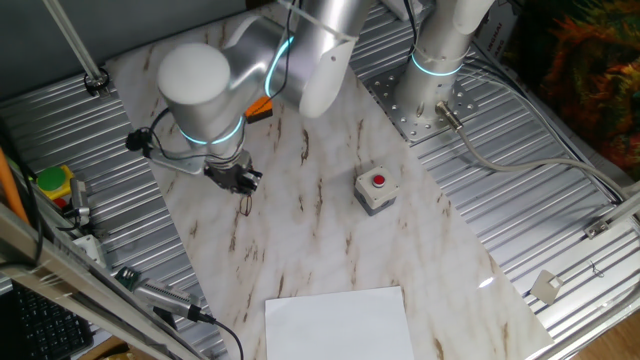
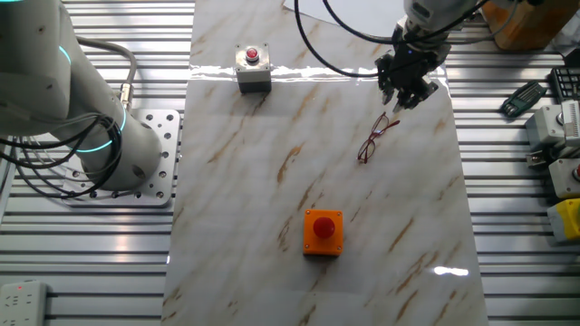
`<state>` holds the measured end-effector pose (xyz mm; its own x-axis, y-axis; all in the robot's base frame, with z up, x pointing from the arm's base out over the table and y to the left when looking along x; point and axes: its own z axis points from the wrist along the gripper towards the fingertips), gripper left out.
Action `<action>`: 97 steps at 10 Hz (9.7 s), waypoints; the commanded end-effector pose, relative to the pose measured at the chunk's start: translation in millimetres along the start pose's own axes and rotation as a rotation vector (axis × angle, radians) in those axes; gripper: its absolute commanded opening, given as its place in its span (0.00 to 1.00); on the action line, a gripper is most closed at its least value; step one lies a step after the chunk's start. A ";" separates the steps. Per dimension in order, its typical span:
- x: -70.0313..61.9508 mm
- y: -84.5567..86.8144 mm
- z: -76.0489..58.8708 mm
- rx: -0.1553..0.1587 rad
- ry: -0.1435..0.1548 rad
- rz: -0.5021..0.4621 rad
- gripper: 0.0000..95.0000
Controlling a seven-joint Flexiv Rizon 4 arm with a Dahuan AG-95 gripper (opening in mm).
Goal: Unfold the leg of the glasses (with one hand)
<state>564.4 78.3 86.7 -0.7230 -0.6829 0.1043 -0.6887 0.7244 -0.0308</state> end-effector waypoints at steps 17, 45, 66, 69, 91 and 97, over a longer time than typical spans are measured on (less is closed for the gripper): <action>10.0 0.6 23.4 0.053 0.068 -0.105 0.20; 30.4 -1.6 45.2 0.092 0.115 -0.151 0.00; 30.5 -1.5 45.4 0.087 0.117 -0.160 0.20; 30.5 -1.5 45.4 0.089 0.117 -0.158 0.20; 30.5 -1.5 45.4 0.006 0.183 -0.108 0.20; 31.5 -2.1 46.7 0.007 0.193 -0.121 0.20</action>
<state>540.8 50.7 43.2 -0.6111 -0.7333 0.2980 -0.7707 0.6371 -0.0127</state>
